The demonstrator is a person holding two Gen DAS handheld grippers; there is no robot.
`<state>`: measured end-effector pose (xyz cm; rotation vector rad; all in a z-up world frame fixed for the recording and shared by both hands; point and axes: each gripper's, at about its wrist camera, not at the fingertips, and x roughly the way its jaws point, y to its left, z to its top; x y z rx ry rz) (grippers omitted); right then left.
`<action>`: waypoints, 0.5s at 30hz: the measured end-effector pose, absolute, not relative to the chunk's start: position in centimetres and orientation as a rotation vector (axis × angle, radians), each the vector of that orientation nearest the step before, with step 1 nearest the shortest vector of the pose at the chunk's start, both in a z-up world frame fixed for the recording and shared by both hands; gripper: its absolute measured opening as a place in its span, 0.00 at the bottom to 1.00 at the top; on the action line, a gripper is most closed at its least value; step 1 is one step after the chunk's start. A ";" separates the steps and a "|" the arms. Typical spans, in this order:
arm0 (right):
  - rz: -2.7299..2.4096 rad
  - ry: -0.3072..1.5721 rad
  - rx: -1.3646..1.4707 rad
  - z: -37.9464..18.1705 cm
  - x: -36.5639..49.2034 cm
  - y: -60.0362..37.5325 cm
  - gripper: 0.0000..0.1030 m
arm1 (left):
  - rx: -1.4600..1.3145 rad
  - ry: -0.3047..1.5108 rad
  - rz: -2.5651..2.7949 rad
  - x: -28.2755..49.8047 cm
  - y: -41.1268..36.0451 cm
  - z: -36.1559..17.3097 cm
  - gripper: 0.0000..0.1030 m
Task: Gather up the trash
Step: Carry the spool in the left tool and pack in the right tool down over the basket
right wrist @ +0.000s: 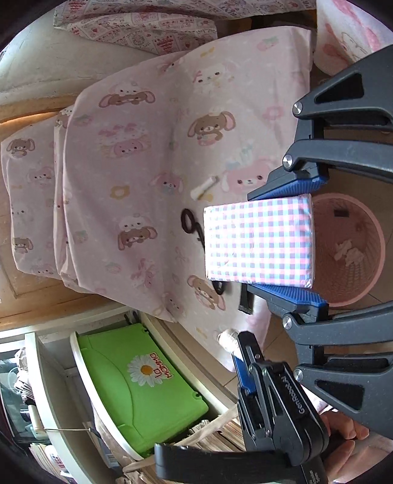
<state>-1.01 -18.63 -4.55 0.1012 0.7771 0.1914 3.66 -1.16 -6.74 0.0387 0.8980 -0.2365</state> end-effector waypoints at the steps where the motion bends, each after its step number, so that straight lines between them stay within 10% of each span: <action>1: 0.196 0.792 0.100 -5.0 -1.2 -18.4 0.52 | 0.026 0.923 -0.223 3.7 -1.0 -7.3 0.21; 15: 0.227 1.015 0.016 -10.4 -2.3 -16.0 0.52 | 0.087 1.186 -0.168 4.3 -1.0 -12.9 0.21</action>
